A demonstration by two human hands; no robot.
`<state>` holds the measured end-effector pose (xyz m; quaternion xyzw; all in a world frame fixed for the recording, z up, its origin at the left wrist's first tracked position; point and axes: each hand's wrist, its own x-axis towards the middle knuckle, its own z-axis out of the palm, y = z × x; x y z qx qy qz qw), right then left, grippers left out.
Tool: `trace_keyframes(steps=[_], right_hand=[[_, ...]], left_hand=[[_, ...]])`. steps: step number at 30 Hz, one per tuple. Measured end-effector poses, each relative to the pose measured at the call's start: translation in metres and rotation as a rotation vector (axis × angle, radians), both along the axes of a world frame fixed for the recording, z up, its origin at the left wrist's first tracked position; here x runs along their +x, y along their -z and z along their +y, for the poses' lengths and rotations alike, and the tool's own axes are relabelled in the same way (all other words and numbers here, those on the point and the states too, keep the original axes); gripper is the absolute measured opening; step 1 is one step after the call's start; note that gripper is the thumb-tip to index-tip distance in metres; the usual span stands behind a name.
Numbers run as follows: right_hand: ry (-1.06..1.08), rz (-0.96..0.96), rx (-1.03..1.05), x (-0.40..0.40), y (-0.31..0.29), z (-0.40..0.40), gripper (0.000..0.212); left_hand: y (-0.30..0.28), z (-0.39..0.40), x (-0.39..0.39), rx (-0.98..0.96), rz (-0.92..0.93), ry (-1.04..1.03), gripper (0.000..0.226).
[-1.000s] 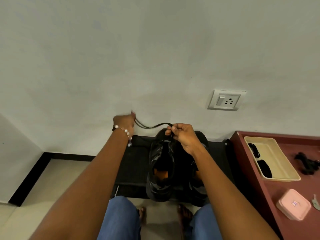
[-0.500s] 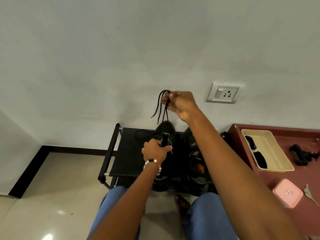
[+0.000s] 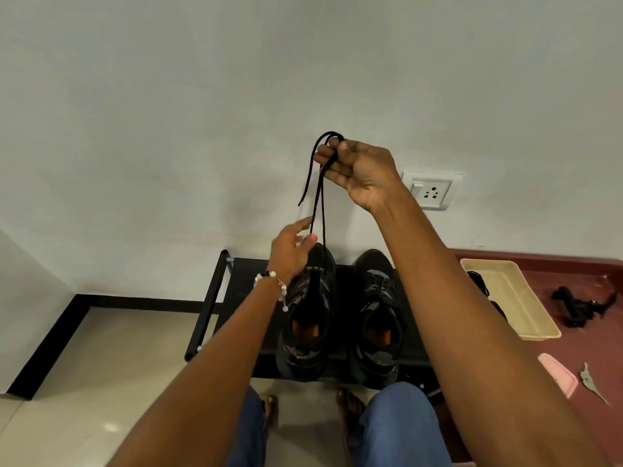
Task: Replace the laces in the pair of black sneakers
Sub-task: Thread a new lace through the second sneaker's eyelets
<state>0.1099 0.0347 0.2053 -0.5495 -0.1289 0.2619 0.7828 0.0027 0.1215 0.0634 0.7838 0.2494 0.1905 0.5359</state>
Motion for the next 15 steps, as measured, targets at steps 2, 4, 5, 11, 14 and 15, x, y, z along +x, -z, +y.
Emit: trace_keyframes(steps=[2,4,5,11,14,15], right_hand=[[-0.002,0.041,0.05,0.001,0.005,-0.001,0.012],[0.009,0.092,0.116,0.002,0.011,-0.002,0.012],[0.018,0.12,0.151,0.002,0.014,-0.003,0.012],[0.28,0.166,-0.06,0.01,0.075,-0.023,0.008],[0.182,0.034,-0.604,-0.011,0.13,-0.036,0.015],[0.067,0.051,-0.684,-0.024,0.147,-0.037,0.022]], left_hand=[[-0.018,0.006,0.01,-0.107,-0.05,0.165,0.035],[-0.026,0.008,0.017,-0.165,-0.06,0.264,0.031],[-0.028,0.008,0.018,-0.191,-0.061,0.286,0.028],[-0.022,0.011,0.024,-0.433,-0.097,0.211,0.025],[-0.021,0.017,0.027,-0.455,-0.106,0.167,0.024],[-0.021,0.019,0.029,-0.46,-0.104,0.155,0.024]])
